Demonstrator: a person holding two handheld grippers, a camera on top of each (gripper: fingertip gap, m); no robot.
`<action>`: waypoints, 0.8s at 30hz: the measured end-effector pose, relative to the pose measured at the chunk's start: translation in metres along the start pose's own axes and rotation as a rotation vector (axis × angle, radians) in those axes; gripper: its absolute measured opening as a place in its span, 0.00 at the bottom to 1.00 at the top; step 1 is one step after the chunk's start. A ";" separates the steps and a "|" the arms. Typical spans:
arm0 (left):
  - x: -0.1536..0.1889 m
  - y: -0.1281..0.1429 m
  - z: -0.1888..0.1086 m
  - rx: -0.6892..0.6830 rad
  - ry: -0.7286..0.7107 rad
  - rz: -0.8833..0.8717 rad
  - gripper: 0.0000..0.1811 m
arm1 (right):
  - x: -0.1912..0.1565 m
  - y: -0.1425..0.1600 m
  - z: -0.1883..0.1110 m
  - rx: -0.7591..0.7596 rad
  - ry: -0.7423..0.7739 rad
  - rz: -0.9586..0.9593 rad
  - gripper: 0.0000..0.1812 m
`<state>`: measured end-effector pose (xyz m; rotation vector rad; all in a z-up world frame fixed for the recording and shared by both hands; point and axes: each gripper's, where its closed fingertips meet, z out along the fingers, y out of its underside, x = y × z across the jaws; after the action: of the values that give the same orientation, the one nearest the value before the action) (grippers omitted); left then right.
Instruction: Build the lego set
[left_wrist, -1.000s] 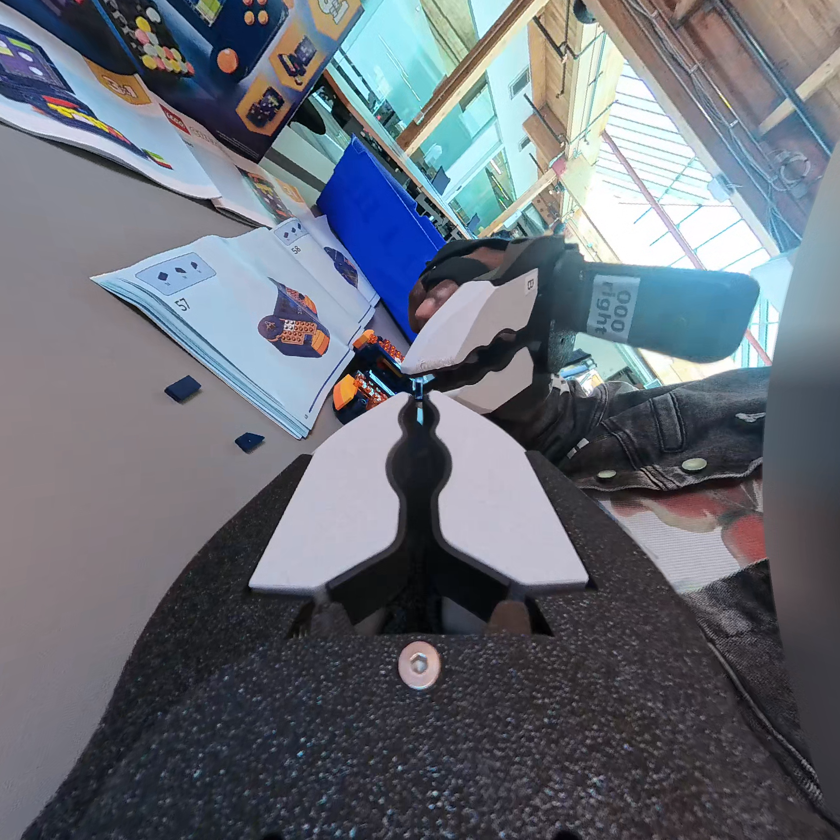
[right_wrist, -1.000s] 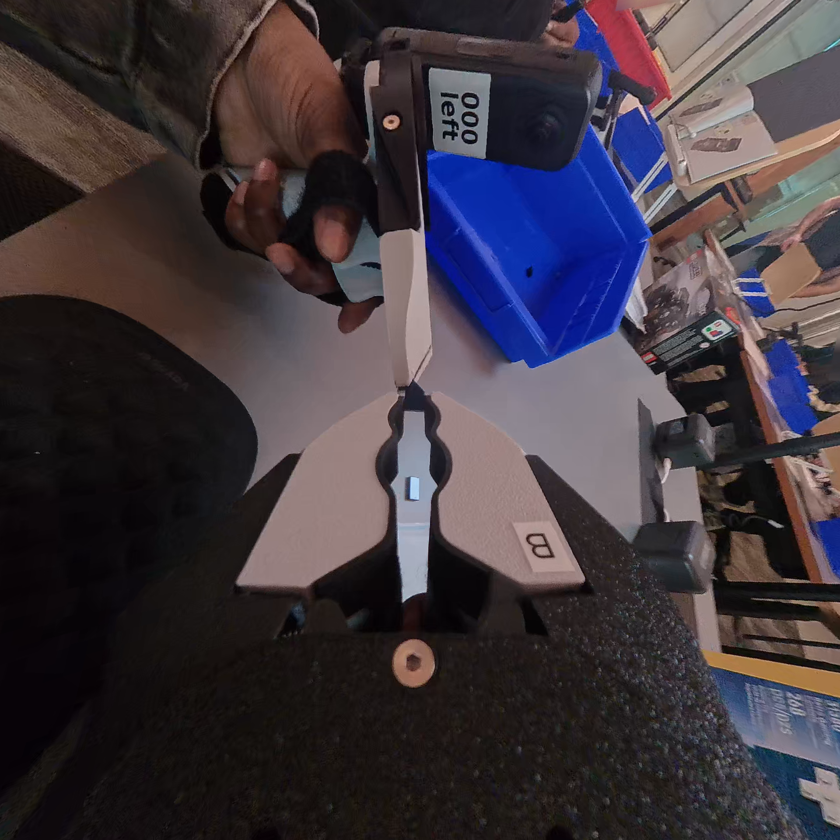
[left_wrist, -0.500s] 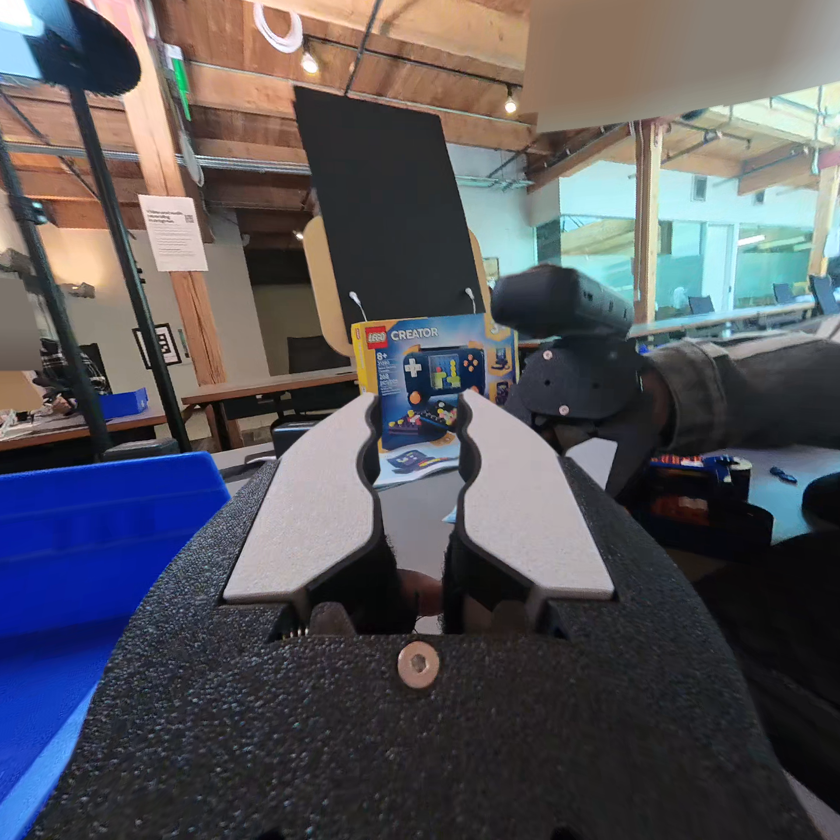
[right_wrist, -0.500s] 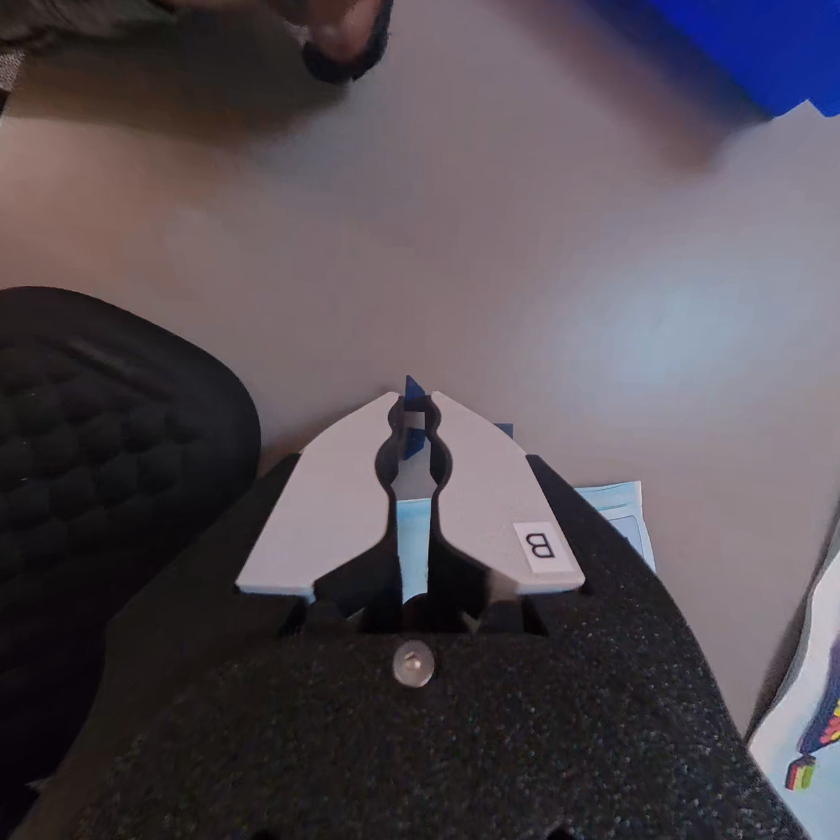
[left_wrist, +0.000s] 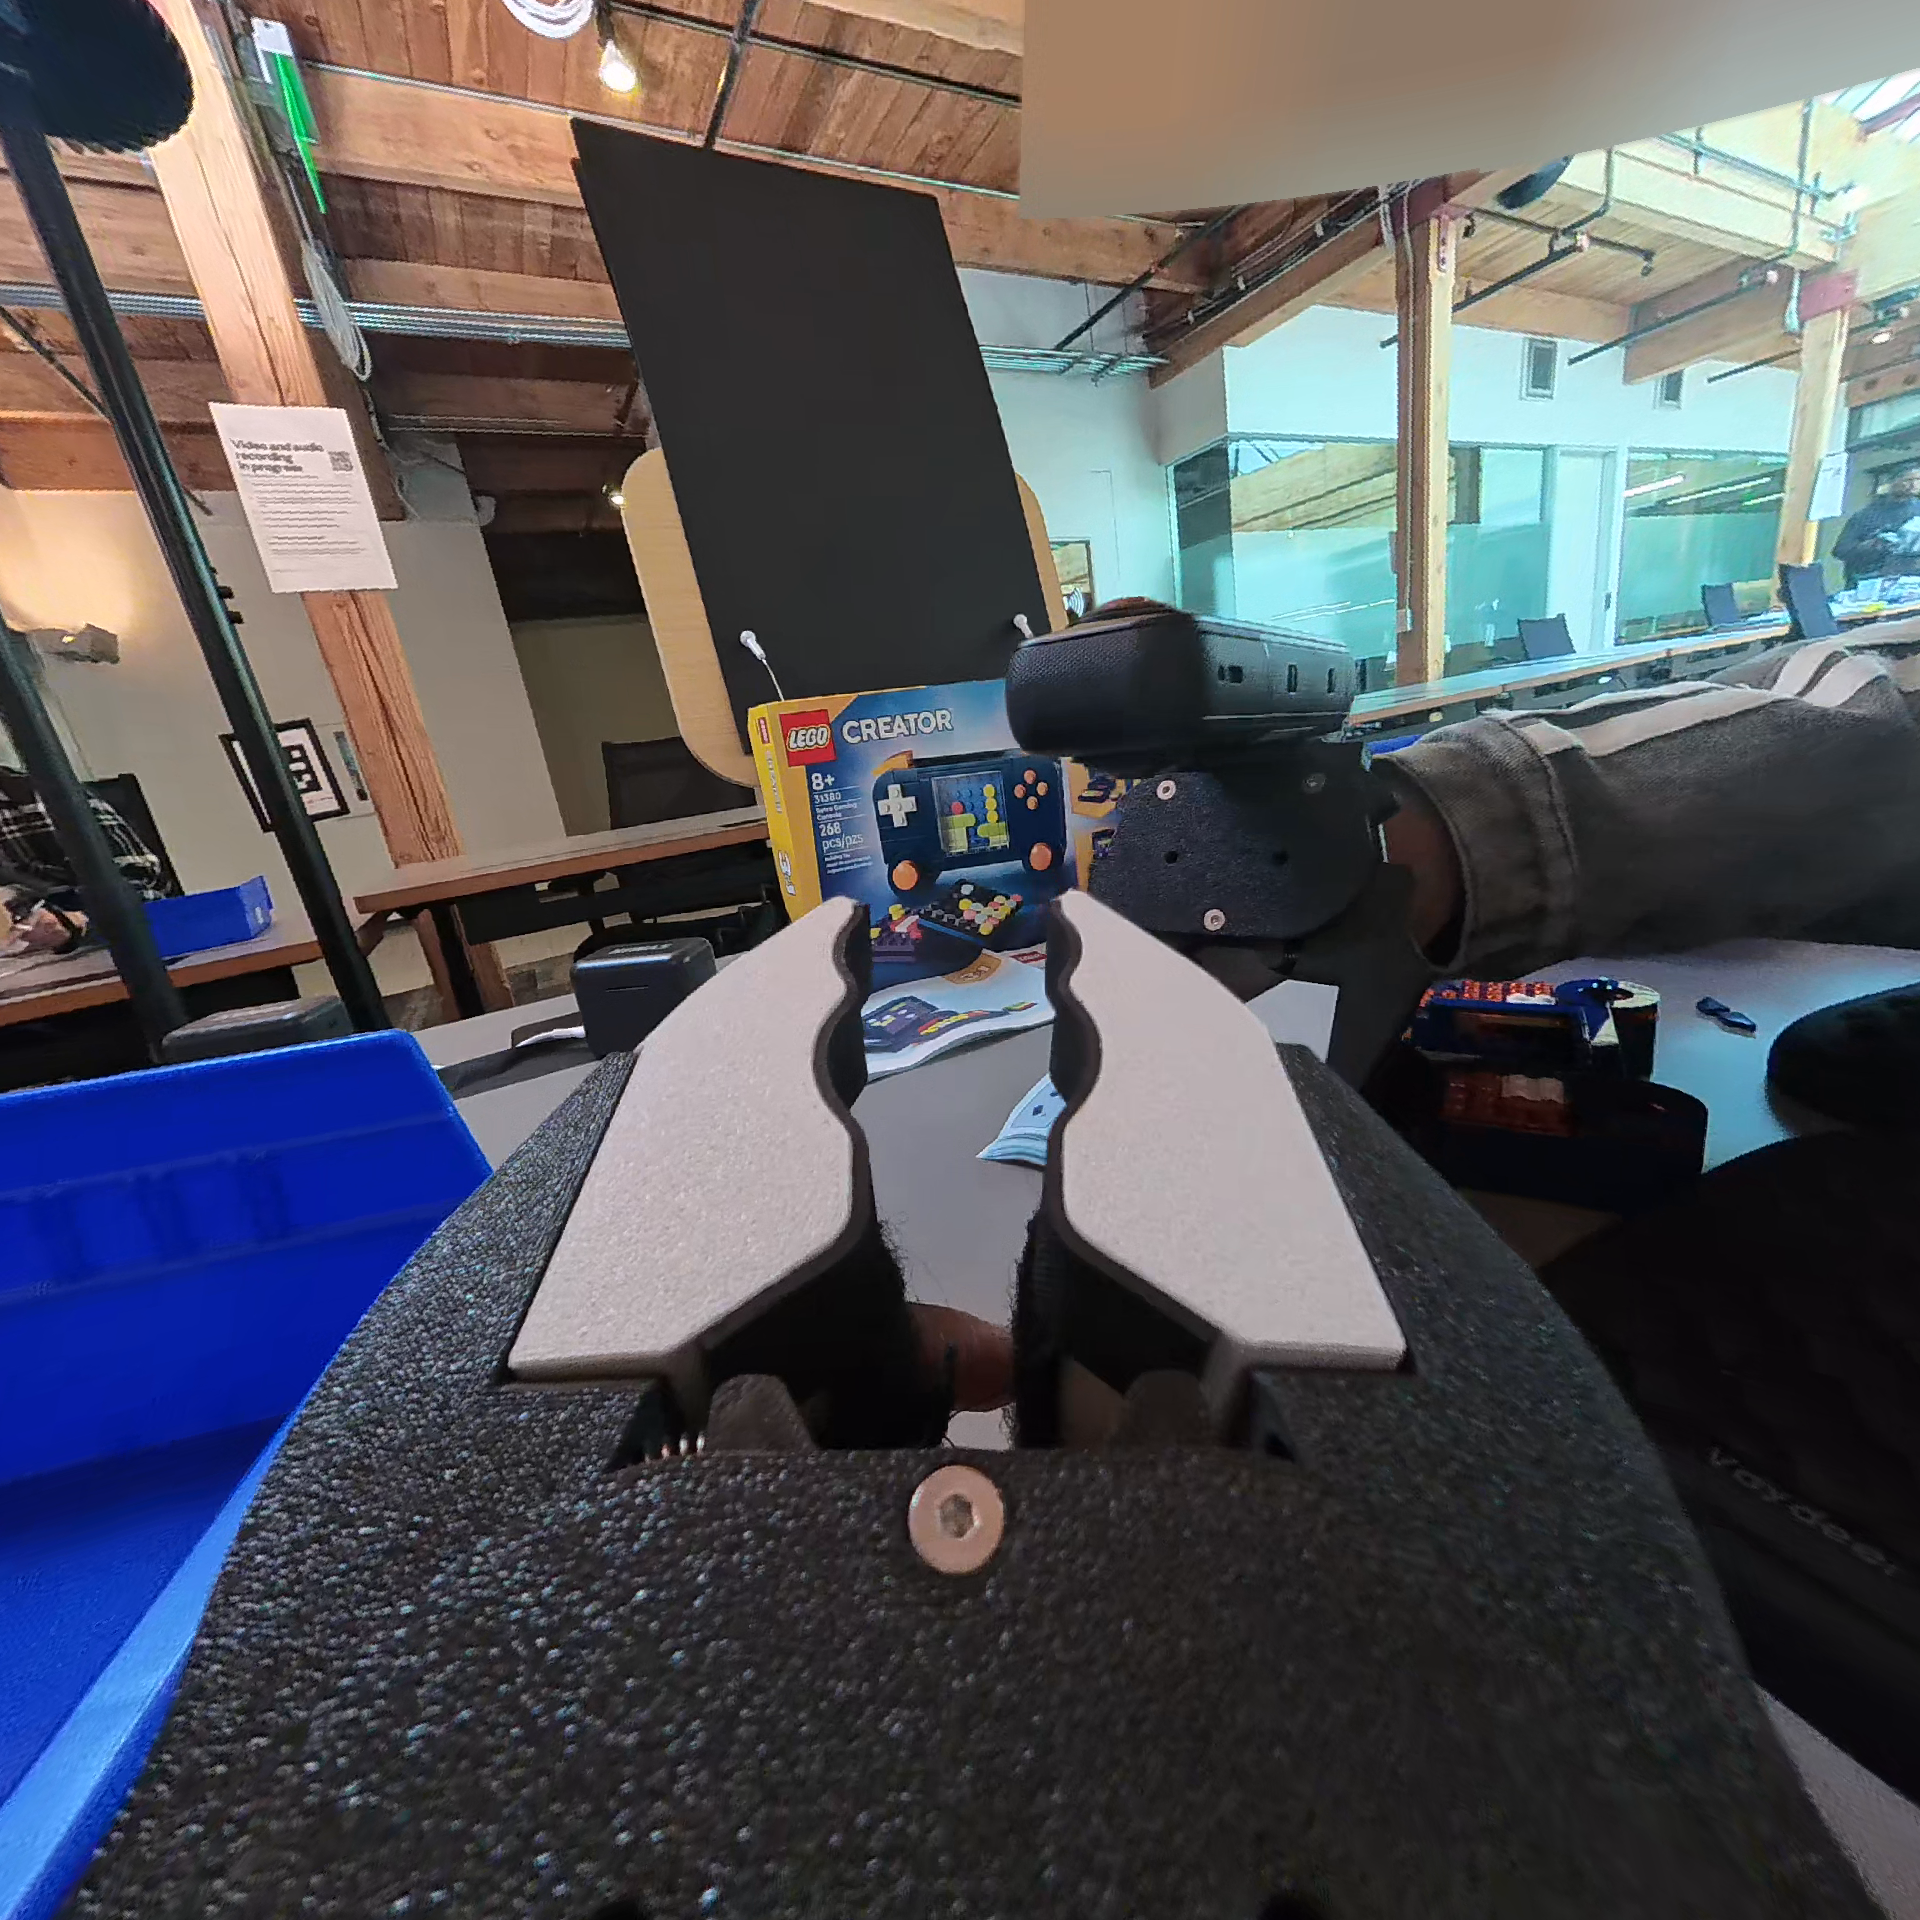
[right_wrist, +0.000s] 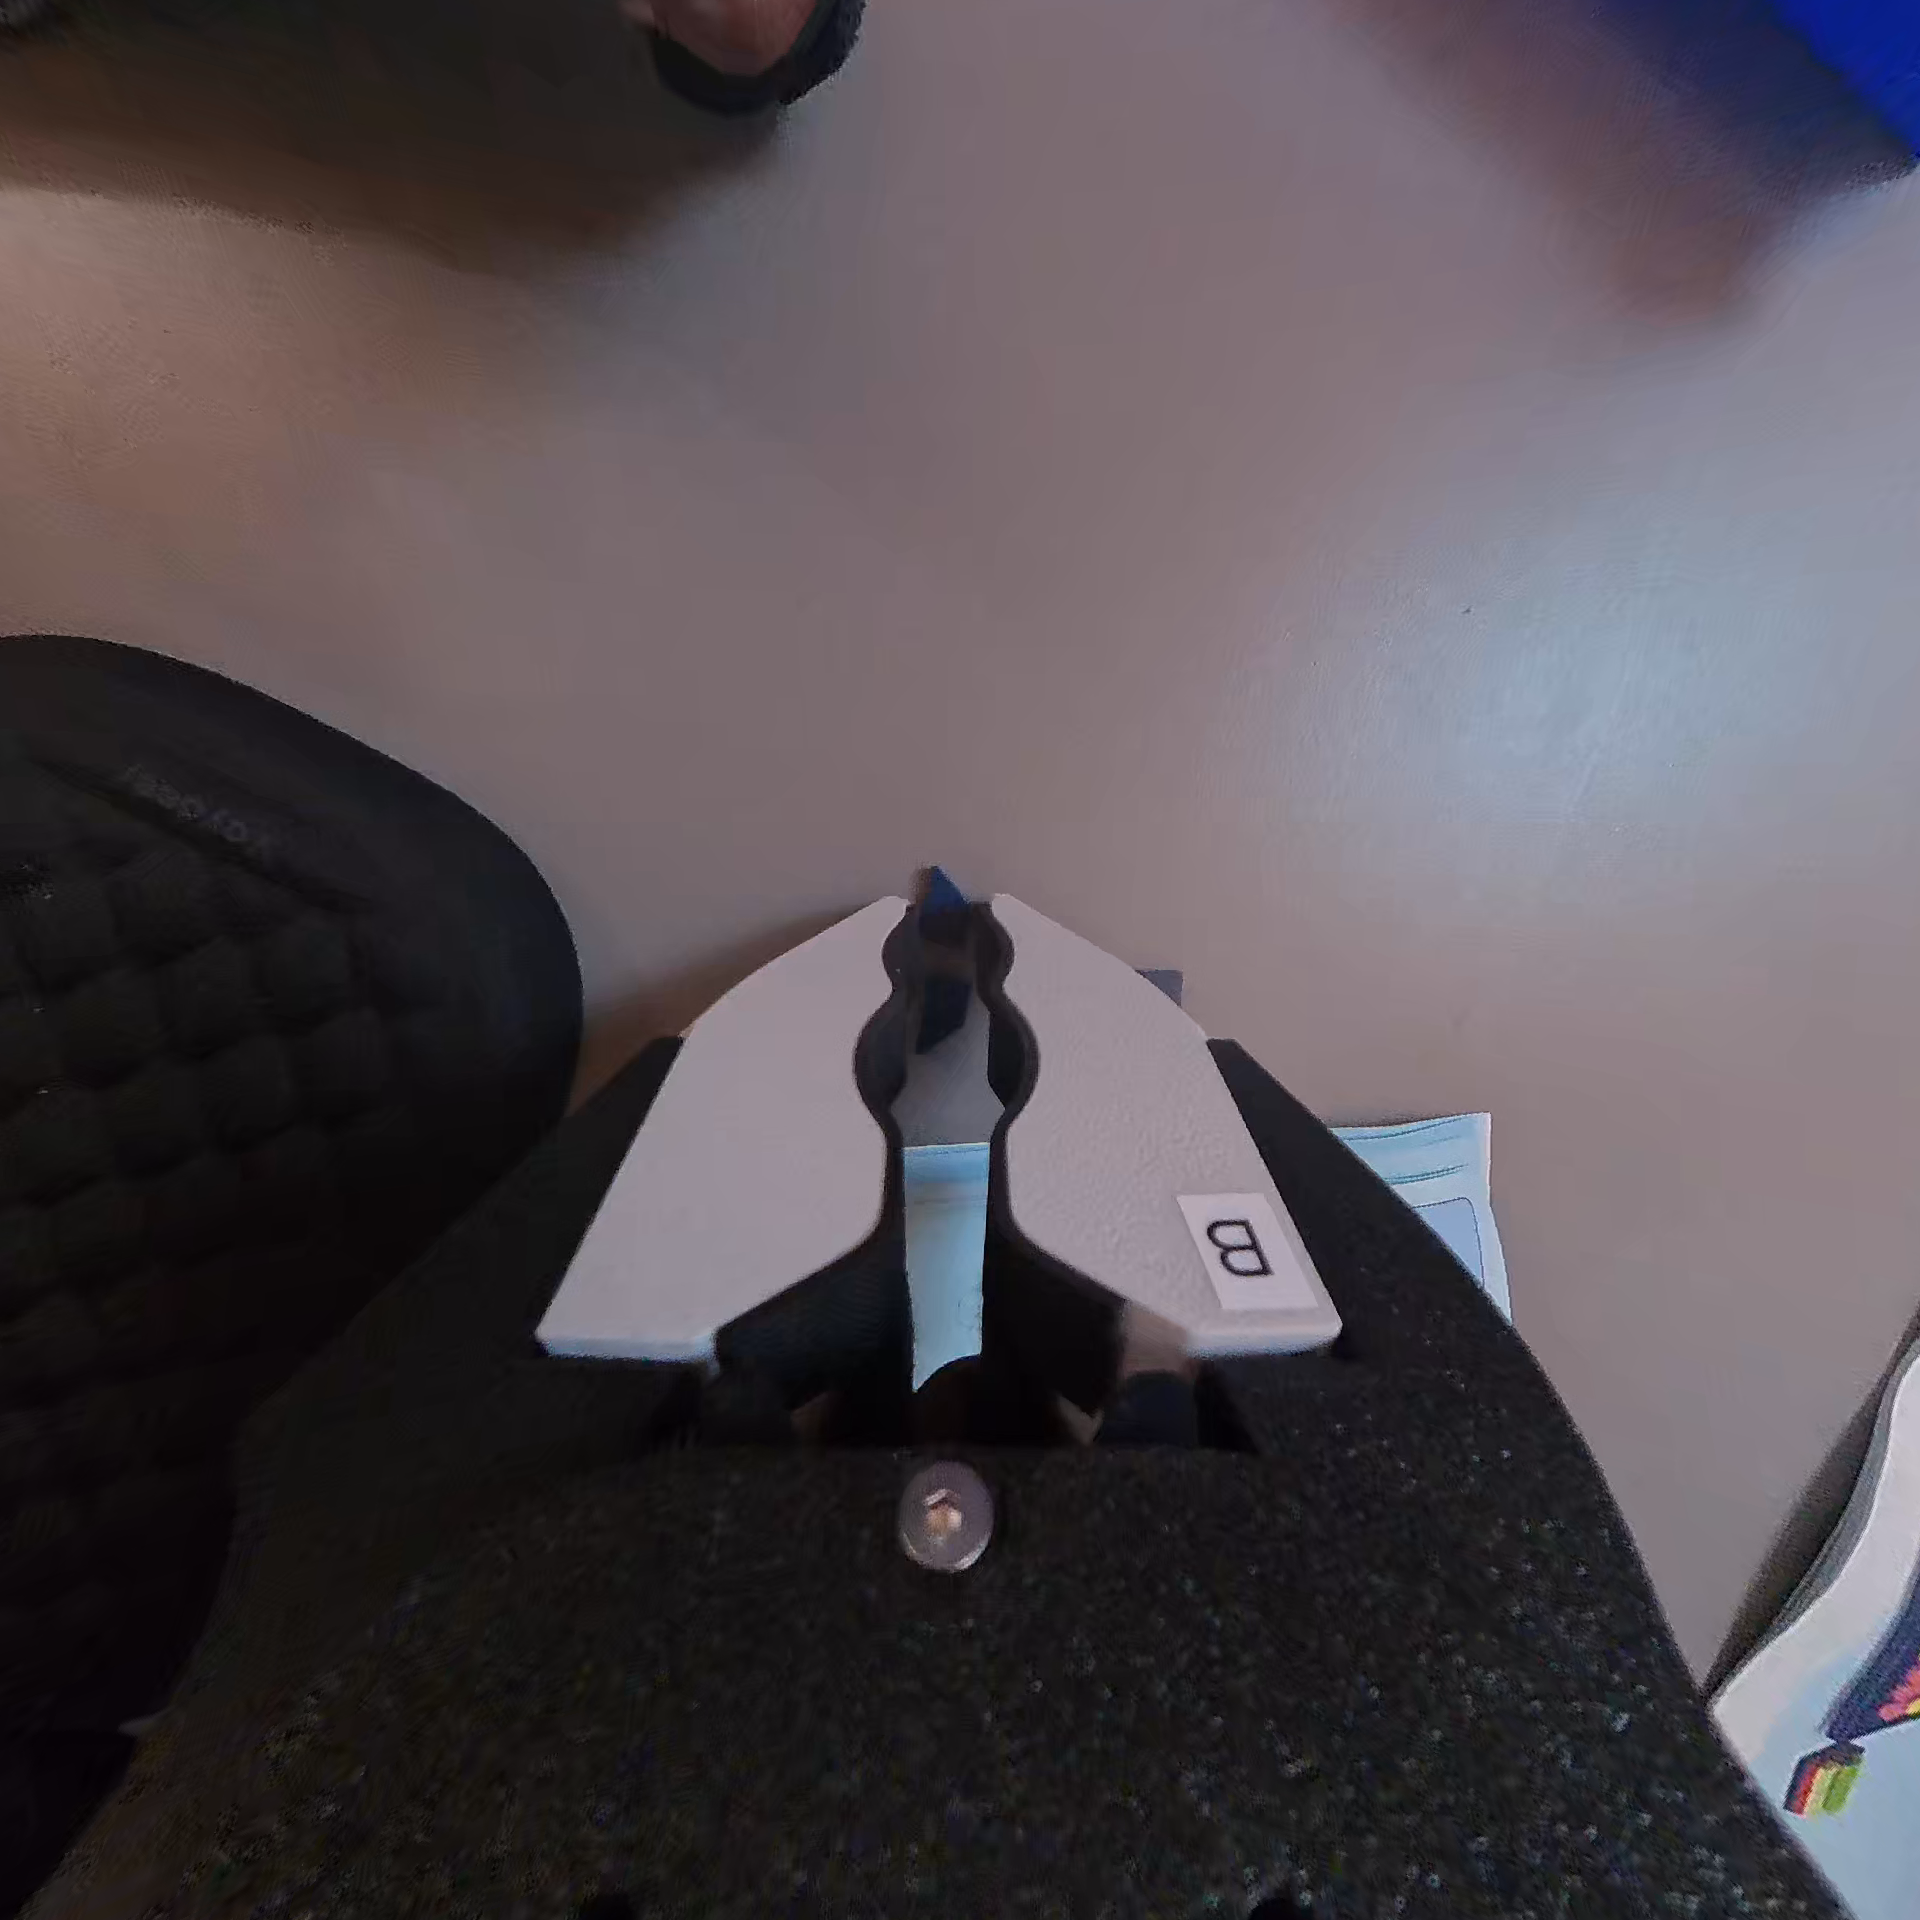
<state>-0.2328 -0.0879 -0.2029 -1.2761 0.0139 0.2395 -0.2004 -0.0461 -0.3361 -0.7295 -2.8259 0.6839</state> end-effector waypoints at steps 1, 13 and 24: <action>0.000 0.001 0.000 -0.004 0.001 0.001 0.18 | 0.000 0.000 0.000 -0.002 -0.001 0.001 0.05; 0.020 0.016 0.006 -0.108 0.126 0.015 0.17 | 0.014 -0.001 -0.062 0.182 0.091 0.113 0.11; 0.058 0.109 0.006 -0.814 0.546 0.177 0.13 | -0.031 0.037 -0.085 0.183 0.116 0.132 0.09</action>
<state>-0.1967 -0.0434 -0.3125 -2.1242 0.5451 0.0312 -0.1365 0.0005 -0.2785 -0.8975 -2.5865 0.8770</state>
